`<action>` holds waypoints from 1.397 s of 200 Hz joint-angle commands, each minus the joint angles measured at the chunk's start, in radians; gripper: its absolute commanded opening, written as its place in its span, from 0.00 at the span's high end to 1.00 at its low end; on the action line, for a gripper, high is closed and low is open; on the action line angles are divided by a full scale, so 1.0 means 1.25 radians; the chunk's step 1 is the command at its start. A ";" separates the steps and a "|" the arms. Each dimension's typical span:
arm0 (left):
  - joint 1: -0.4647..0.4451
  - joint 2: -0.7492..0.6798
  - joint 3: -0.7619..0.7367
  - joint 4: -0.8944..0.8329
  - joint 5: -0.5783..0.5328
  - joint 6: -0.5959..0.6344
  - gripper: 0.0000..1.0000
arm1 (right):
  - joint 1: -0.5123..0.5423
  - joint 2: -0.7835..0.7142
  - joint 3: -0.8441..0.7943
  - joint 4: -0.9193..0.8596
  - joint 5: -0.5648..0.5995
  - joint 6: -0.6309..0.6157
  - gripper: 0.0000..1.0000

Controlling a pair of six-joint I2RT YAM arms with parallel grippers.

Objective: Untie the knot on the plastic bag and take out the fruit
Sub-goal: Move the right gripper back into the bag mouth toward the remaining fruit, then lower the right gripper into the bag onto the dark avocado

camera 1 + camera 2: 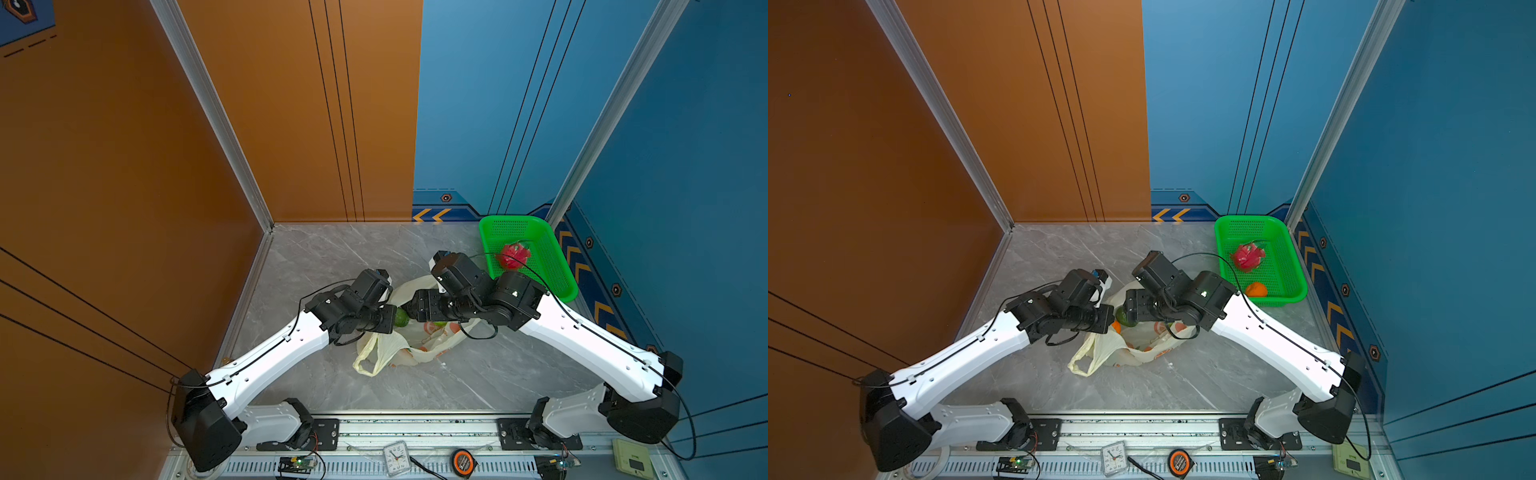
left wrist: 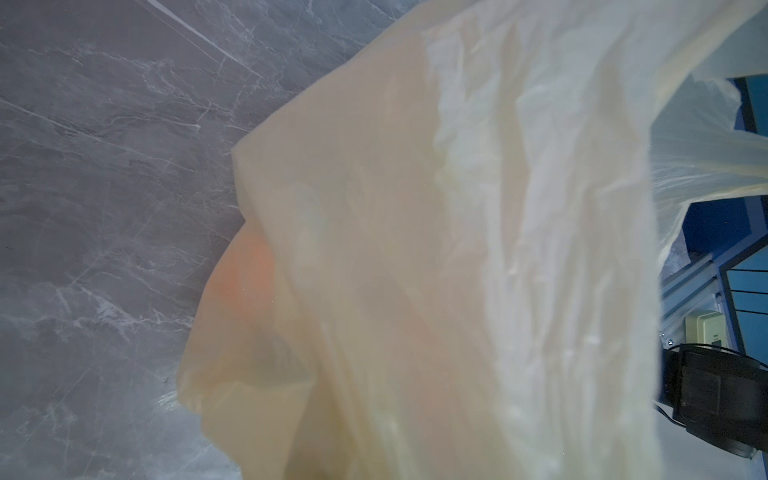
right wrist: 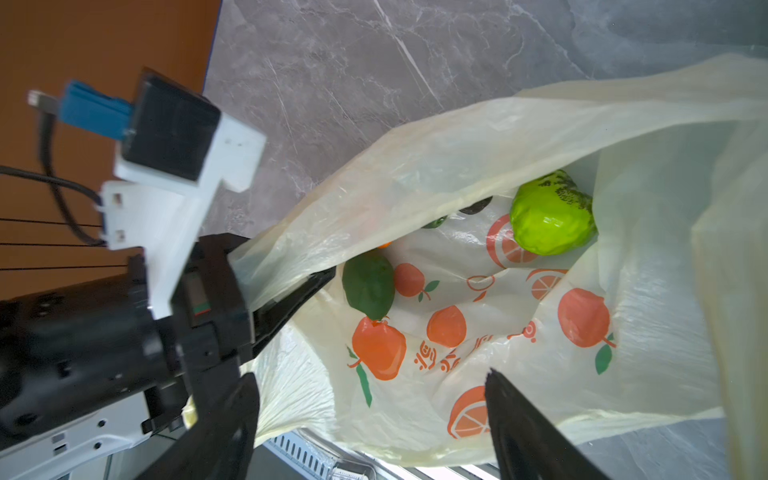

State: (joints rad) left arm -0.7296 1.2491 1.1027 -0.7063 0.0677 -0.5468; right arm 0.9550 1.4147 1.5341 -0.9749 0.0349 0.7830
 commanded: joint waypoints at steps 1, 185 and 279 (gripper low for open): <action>0.015 -0.011 0.019 -0.008 0.019 0.006 1.00 | 0.004 0.000 -0.045 0.039 0.044 -0.002 0.19; 0.056 -0.006 0.026 -0.008 0.066 0.013 1.00 | 0.141 0.123 -0.292 0.147 0.058 -0.057 0.23; 0.027 -0.015 0.007 -0.008 0.081 0.003 1.00 | 0.012 0.161 -0.208 0.160 -0.044 0.036 0.22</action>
State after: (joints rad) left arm -0.6823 1.2449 1.1072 -0.7067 0.1501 -0.5468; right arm 1.0000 1.5921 1.2240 -0.7914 0.0299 0.7769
